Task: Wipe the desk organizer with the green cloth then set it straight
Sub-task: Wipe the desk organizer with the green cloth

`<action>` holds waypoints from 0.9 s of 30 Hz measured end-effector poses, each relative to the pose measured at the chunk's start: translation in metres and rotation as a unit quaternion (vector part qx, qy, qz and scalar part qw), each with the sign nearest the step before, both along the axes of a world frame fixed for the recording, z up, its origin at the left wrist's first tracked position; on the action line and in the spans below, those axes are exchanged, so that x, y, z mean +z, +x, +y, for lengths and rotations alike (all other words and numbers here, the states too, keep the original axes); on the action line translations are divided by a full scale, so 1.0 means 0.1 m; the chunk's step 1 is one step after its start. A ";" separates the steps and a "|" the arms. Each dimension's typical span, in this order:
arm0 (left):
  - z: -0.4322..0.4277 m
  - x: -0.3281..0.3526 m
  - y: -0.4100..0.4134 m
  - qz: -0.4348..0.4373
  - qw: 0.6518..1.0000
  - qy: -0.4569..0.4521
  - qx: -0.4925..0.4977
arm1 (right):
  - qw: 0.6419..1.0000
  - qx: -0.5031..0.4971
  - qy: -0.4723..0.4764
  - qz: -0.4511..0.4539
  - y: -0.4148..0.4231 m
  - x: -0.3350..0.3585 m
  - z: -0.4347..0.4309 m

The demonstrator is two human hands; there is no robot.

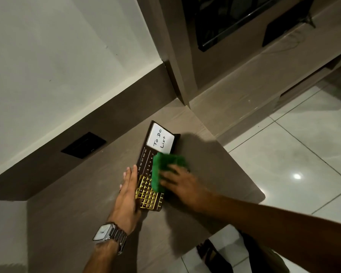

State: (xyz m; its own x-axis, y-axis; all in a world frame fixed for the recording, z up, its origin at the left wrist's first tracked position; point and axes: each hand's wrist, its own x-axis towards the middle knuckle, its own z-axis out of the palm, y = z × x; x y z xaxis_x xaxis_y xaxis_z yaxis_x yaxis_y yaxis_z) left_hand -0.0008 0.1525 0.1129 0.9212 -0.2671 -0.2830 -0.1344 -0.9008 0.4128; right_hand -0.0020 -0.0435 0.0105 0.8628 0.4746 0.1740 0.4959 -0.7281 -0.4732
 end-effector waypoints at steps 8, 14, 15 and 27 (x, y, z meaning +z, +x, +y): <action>-0.11 0.08 -0.04 0.001 1.000 0.003 0.026 | 0.991 0.125 0.000 0.052 -0.60 0.08 0.23; -0.13 0.12 -0.06 0.011 0.999 0.006 0.031 | 0.958 0.195 0.180 0.108 -0.73 0.20 -0.02; -0.13 0.13 -0.06 0.018 0.999 0.000 0.041 | 0.951 0.171 0.228 0.120 -0.66 0.25 -0.11; -0.64 0.17 0.22 -0.160 0.986 0.047 -0.013 | 0.766 -0.181 0.533 0.311 0.58 0.66 -1.55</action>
